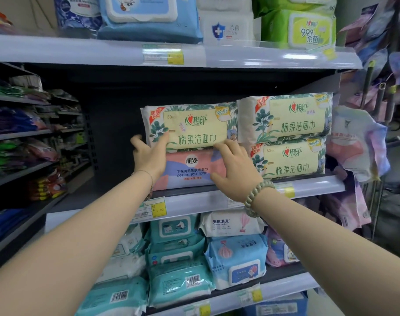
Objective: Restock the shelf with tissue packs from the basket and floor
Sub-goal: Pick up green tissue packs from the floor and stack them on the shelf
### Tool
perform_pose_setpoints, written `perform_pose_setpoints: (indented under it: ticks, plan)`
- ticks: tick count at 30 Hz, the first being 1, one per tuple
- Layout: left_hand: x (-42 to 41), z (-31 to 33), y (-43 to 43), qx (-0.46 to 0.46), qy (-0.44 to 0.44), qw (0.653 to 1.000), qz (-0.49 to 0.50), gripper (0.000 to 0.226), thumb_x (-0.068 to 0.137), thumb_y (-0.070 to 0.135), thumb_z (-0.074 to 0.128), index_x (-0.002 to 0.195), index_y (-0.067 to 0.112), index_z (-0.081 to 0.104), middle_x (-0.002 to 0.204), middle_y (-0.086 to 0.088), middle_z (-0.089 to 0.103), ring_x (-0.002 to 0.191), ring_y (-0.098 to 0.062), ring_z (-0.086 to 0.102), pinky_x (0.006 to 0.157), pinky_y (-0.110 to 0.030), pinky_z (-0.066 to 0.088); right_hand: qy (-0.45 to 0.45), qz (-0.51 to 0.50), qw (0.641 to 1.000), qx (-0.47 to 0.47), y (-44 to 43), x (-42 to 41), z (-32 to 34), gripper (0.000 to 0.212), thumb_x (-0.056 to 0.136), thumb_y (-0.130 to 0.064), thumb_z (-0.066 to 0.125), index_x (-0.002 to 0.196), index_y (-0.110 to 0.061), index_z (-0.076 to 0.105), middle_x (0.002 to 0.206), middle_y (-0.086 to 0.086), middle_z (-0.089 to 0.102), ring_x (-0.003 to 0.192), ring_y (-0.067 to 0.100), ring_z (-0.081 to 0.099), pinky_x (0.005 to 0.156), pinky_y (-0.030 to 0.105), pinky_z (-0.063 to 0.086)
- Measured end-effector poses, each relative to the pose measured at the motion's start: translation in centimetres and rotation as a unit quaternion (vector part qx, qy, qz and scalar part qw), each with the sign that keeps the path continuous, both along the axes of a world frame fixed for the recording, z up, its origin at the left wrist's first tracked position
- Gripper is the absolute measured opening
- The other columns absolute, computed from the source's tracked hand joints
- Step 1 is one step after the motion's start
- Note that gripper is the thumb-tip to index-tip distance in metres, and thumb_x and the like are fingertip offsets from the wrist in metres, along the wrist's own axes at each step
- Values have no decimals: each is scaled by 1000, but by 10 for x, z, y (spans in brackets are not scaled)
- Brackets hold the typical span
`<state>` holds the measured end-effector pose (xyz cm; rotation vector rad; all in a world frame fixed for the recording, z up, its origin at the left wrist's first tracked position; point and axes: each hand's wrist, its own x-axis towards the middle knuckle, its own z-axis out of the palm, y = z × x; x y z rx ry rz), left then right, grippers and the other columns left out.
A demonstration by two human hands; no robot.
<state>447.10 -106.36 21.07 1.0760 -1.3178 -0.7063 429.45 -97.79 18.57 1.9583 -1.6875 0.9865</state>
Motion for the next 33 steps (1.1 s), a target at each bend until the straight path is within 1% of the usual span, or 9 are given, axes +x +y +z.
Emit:
perform_pose_setpoints:
  ticks: [4, 7, 9, 11, 14, 18, 25, 30, 33]
  plan:
    - [5, -1, 10, -21, -31, 999, 35, 66, 91, 45, 52, 141, 18, 20, 141, -12, 34, 105, -26, 45, 84, -36, 34, 15, -8, 1000, 0, -1, 7, -4, 55, 82, -30, 56, 134, -17, 40, 137, 4, 35, 117, 26, 37, 96, 41, 39]
    - [15, -5, 16, -105, -150, 977, 106, 65, 88, 45, 57, 135, 16, 25, 139, -12, 36, 117, -32, 46, 92, -46, 42, 41, 2, 999, -1, 2, 14, -7, 50, 82, -30, 54, 130, -16, 44, 132, 5, 40, 115, 26, 39, 93, 43, 41]
    - [26, -10, 23, -165, -245, 946, 136, 57, 86, 36, 60, 129, 13, 32, 130, -11, 44, 113, -31, 47, 89, -47, 44, 62, 5, 998, -1, 5, 20, -11, 46, 82, -29, 52, 127, -16, 46, 126, 5, 44, 110, 26, 41, 88, 43, 42]
    - [36, -15, 33, -207, -333, 908, 150, 42, 84, 29, 59, 119, 15, 40, 116, -7, 49, 105, -28, 48, 81, -40, 42, 87, 6, 996, -4, 9, 25, -13, 45, 83, -27, 52, 126, -15, 47, 122, 5, 46, 107, 27, 43, 85, 42, 42]
    - [51, -28, 47, -242, -469, 838, 142, 27, 85, 33, 54, 106, 18, 47, 101, 0, 50, 95, -26, 49, 75, -36, 35, 118, 17, 993, -7, 15, 35, -17, 45, 82, -26, 53, 126, -13, 47, 121, 7, 48, 107, 28, 42, 83, 39, 39]
    - [70, -53, 67, -249, -572, 774, 112, 39, 78, 45, 37, 100, 19, 54, 94, 1, 55, 89, -25, 53, 72, -37, 39, 140, 31, 990, -6, 24, 51, -27, 42, 81, -28, 51, 120, -11, 52, 114, 9, 52, 103, 32, 46, 81, 41, 42]
    - [104, -112, 106, -217, -603, 766, 48, 40, 76, 44, 40, 99, 17, 58, 89, 1, 60, 84, -26, 60, 68, -38, 48, 166, 81, 983, 2, 38, 82, -71, 33, 74, -27, 53, 102, -11, 59, 97, 8, 57, 85, 31, 53, 70, 40, 44]
    - [127, -153, 114, -109, -632, 767, 16, 54, 77, 55, 31, 117, 24, 50, 112, 4, 59, 105, -22, 57, 82, -37, 45, 178, 158, 970, 54, 39, 109, -115, 33, 76, -28, 54, 104, -13, 58, 96, 6, 57, 85, 29, 55, 70, 41, 46]
    - [137, -179, 115, -54, -629, 776, 7, 46, 86, 50, 47, 125, 26, 43, 124, 6, 54, 115, -19, 51, 88, -35, 42, 185, 181, 960, 102, 35, 122, -146, 34, 77, -28, 56, 108, -13, 57, 95, 5, 57, 82, 29, 55, 68, 39, 44]
